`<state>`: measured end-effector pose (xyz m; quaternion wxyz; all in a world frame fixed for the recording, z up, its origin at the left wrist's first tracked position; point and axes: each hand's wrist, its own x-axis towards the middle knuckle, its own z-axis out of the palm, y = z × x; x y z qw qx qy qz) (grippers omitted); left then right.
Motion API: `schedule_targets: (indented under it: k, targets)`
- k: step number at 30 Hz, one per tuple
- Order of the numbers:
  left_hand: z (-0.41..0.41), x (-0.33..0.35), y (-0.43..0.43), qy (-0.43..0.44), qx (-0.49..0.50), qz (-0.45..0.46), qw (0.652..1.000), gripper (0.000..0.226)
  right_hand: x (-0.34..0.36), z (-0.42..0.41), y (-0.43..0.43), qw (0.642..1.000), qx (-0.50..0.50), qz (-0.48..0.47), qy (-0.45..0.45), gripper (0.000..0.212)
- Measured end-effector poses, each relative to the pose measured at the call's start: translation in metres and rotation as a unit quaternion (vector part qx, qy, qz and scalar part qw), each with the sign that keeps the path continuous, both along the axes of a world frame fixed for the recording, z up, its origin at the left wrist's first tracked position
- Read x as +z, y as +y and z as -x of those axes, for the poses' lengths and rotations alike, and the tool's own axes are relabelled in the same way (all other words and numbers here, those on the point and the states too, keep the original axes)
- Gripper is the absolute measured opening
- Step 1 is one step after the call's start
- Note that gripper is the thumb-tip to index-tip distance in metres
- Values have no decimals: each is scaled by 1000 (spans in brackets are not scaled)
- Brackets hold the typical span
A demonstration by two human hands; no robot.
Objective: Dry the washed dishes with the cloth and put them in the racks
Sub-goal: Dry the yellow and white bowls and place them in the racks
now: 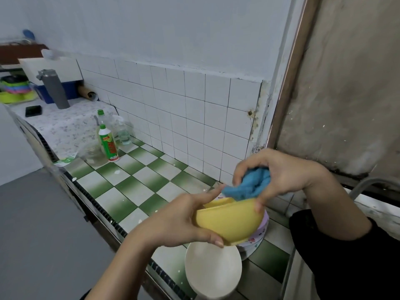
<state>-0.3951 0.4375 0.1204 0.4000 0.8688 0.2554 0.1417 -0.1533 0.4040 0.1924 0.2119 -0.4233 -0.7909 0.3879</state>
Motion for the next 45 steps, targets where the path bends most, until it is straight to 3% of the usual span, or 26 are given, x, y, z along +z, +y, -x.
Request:
schedule_targets:
  k: [3,6,9,11,13,15,17,21,22,26,28,30,32,35,38,43,45]
  targets:
    - [-7,-7,-5,-81,72,3,994,93,-6,-5,8,979,-141,-95,117,48]
    - [-15,-8,-6,-193,181,18,964,87,-18,7,7,934,-268,-180,150,43]
    - [-18,-5,-4,-307,248,105,913,74,-43,43,-6,912,-266,-244,193,36]
    - [-19,2,-7,-341,235,127,901,59,-61,73,-14,903,-252,-306,167,29]
    - [-21,9,-15,-340,198,127,910,48,-65,78,-8,870,-326,-295,221,21]
    - [-24,13,-20,-339,186,127,913,50,-53,69,5,849,-388,-201,296,10]
    - [-27,17,-21,-351,200,124,906,52,-45,67,9,851,-396,-183,292,10]
    - [-26,23,-20,-387,206,120,891,33,-50,97,-6,842,-335,-378,187,11]
    - [-25,24,-21,-395,206,126,886,34,-52,95,-5,839,-341,-383,183,11]
    - [-25,25,-20,-414,234,150,867,43,-47,75,11,822,-413,-254,300,7]
    - [-28,27,-16,-430,260,150,851,45,-54,85,3,803,-407,-353,253,9]
    - [-27,30,-7,-471,298,190,808,41,-72,102,-7,794,-329,-482,172,17]
    - [-23,34,1,-510,310,247,764,33,-88,112,-12,781,-276,-547,121,20]
    - [-16,38,6,-532,298,256,750,15,-88,111,-8,758,-342,-527,177,22]
    - [-15,40,4,-548,300,257,737,22,-72,114,-3,734,-423,-452,279,23]
    - [-2,44,15,-594,331,290,673,32,-79,122,-6,759,-341,-525,181,20]
    - [2,44,16,-594,334,302,667,35,-88,122,-5,758,-323,-543,160,20]
